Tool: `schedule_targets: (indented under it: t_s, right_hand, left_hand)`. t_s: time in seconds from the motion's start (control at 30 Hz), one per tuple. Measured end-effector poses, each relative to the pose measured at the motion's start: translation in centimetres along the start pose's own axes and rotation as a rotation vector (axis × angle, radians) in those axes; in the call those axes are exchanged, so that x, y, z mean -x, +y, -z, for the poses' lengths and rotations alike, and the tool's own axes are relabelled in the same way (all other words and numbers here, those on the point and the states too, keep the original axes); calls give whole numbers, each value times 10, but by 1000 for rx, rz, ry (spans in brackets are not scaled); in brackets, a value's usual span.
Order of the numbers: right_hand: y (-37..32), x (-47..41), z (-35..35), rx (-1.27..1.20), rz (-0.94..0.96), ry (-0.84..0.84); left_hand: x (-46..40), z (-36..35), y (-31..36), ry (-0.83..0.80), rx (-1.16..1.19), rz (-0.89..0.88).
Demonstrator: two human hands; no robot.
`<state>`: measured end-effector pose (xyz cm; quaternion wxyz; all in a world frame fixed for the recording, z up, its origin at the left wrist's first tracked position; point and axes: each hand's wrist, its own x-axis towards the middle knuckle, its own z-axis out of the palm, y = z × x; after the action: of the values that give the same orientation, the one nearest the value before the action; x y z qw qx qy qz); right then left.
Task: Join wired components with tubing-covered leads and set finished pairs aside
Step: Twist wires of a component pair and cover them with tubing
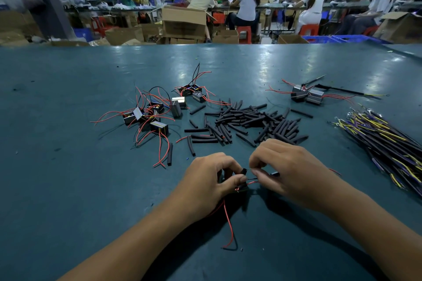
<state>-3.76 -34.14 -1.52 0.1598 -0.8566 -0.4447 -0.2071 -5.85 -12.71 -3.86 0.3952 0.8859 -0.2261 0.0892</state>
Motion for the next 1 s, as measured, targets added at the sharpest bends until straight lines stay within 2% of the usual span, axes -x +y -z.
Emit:
schedule_targets:
  t_s: [0.27,0.4,0.53,0.63,0.83,0.9,1.0]
  right_hand:
    - [-1,0,-2,20,-100,18]
    - [36,5,8,-34,-390,96]
    - [72,17,4,149,-620,-213]
    - [81,21,3,208,-742,-247]
    - [80,19,4,138,-802,-204]
    - [77,18,3,121,-762,-213]
    - [72,14,-1,41,-666,-315]
  left_hand:
    - [-2,-1,1,4,11,-16]
    - [-1,-2,0,-4,22,-4]
    - [-1,-3,0,1,34,7]
    - [0,-3,0,0,35,7]
    - [0,-3,-1,6,21,1]
    - [0,-3,-1,2,23,3]
    - [0,-3,-2,2,20,-4]
